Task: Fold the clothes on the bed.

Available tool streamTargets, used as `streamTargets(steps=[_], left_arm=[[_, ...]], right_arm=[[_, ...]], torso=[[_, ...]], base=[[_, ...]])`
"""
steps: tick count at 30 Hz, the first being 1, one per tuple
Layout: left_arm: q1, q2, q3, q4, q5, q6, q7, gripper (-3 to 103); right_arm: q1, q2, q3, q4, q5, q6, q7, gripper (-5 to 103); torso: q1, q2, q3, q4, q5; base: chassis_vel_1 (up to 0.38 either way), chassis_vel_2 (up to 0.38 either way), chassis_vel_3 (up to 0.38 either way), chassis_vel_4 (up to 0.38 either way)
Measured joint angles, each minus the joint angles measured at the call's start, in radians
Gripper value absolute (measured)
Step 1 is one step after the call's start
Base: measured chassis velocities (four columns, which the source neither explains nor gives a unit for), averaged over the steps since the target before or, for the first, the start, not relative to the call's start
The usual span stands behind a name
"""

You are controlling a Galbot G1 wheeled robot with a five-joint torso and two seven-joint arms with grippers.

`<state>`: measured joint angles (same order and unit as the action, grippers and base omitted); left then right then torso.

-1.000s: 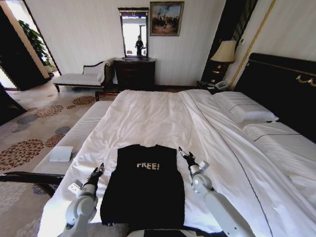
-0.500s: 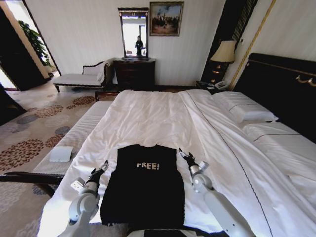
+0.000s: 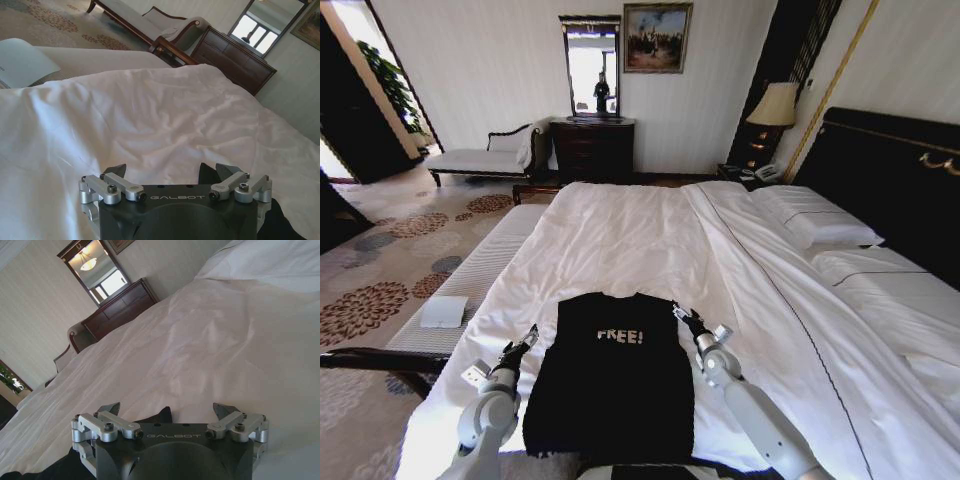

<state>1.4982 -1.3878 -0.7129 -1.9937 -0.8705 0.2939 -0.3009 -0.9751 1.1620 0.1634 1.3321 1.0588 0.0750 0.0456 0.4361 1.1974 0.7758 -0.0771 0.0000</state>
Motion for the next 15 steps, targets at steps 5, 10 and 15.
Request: streamTargets(steps=[5, 10, 15], left_arm=[[0.007, -0.002, 0.002, 0.018, -0.007, -0.01, 0.008, 100], [0.006, -0.005, 0.002, 0.019, -0.009, -0.01, 0.008, 100], [0.011, -0.002, -0.004, 0.02, -0.006, -0.01, 0.007, 100]], right_arm=[[0.013, 0.012, 0.003, -0.042, 0.009, -0.014, -0.032, 100], [0.013, 0.029, 0.011, -0.068, 0.002, -0.014, -0.068, 100], [0.01, 0.037, 0.013, -0.074, 0.024, -0.023, -0.115, 100]], torso=[[0.0, 0.0, 0.0, 0.0, -0.0002], [0.0, 0.0, 0.0, 0.0, 0.0], [0.0, 0.0, 0.0, 0.0, -0.0001]], base=[[0.0, 0.0, 0.0, 0.0], [0.0, 0.0, 0.0, 0.0], [0.0, 0.0, 0.0, 0.0]])
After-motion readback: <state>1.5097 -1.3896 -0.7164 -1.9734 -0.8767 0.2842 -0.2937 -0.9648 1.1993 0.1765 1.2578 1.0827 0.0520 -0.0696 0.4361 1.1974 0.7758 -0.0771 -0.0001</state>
